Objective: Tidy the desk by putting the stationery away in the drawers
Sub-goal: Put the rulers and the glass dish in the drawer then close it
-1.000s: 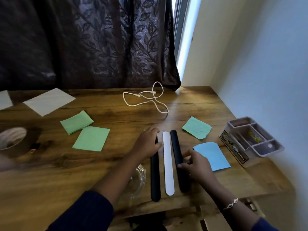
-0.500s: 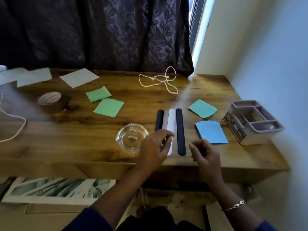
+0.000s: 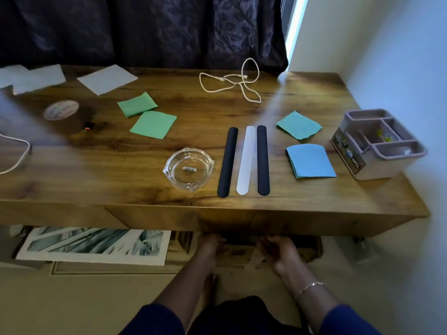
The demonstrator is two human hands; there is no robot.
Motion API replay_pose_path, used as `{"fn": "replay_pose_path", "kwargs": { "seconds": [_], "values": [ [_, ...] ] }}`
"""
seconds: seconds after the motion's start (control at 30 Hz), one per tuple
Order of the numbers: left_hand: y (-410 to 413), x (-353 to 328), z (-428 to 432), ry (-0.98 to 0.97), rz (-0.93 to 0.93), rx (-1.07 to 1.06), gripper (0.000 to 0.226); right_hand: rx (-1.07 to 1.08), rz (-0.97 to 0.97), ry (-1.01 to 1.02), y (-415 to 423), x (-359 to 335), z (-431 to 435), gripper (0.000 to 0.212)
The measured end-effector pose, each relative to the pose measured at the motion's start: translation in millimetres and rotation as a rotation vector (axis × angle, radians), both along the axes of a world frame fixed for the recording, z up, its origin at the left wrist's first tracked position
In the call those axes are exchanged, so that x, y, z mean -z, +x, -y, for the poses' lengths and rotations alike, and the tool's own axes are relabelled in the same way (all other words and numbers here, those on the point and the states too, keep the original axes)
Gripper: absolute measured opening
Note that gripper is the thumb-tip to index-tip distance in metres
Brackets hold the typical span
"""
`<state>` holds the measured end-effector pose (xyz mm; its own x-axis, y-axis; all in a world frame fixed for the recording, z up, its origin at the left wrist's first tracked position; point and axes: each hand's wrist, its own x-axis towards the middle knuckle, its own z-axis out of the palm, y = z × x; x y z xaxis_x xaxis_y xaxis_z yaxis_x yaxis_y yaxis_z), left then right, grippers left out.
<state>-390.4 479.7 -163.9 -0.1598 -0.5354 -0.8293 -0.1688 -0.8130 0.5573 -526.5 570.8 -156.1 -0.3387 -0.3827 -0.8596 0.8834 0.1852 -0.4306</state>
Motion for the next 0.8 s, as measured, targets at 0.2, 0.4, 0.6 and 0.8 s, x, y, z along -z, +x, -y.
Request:
{"fn": "replay_pose_path", "kwargs": {
  "seconds": [0.2,0.4,0.6,0.8],
  "values": [
    [-5,10,22,0.134,-0.164,-0.370,0.027,0.030,-0.055,0.018,-9,20,21,0.025],
    [0,15,20,0.140,-0.196,-0.353,0.025,0.171,-0.030,-0.015,-3,31,29,0.030],
    [21,-3,-16,0.012,0.013,0.181,0.015,-0.114,-0.012,0.114,-2,22,-6,0.021],
    [30,-79,-70,-1.081,0.026,0.869,0.017,-0.975,-0.475,-0.112,0,-73,-58,0.019]
  ]
}}
